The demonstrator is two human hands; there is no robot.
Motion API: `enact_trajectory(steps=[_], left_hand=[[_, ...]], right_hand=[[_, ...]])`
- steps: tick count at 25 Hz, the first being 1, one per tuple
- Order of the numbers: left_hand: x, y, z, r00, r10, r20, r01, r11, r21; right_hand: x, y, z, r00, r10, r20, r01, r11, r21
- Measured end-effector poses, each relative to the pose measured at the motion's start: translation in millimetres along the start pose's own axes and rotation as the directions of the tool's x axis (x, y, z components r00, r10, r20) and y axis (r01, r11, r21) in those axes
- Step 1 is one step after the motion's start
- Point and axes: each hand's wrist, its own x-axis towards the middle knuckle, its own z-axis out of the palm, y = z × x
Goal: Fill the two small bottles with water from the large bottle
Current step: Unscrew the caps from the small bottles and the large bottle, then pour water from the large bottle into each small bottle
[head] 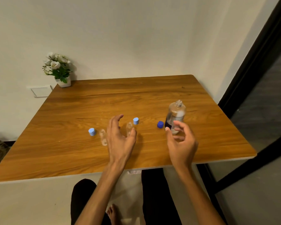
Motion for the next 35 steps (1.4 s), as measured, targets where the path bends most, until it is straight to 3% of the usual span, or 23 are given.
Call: enact_trajectory(steps=[3,7,9,13,16,19,27,35], left_hand=[[2,-8,20,0.995,-0.086,0.055,0.085,0.996,0.017],[3,-21,27,0.988,-0.149,0.047,0.148,0.989,0.008],[0,-23,27,0.991,-0.127,0.051,0.128,0.992,-0.01],[-7,-20,23,0.992,-0.12,0.03,0.123,0.986,-0.114],[-9,-10,17,0.997,-0.069,0.016,0.071,0.98,-0.185],[-12,5,8,1.0,0.031,-0.003,-0.031,0.971,-0.236],[-17,21,-11,0.993,0.084,-0.079,-0.108,0.923,-0.371],[-17,18,-12,0.988,0.082,-0.134,-0.131,0.899,-0.418]], right_hand=[[18,14,-4,0.999,-0.013,-0.053,0.011,0.999,-0.049],[48,27,11,0.979,0.164,0.119,-0.155,0.985,-0.075],[58,29,17,0.973,0.157,0.167,-0.157,0.987,-0.017],[61,20,11,0.957,-0.099,0.271,0.129,0.987,-0.096],[67,2,1,0.86,-0.343,0.379,0.42,0.896,-0.143],[73,-26,-7,0.756,-0.47,0.456,0.592,0.788,-0.17],[83,-72,-19,0.599,-0.596,0.535,0.77,0.613,-0.179],[85,-84,-16,0.518,-0.661,0.543,0.839,0.518,-0.17]])
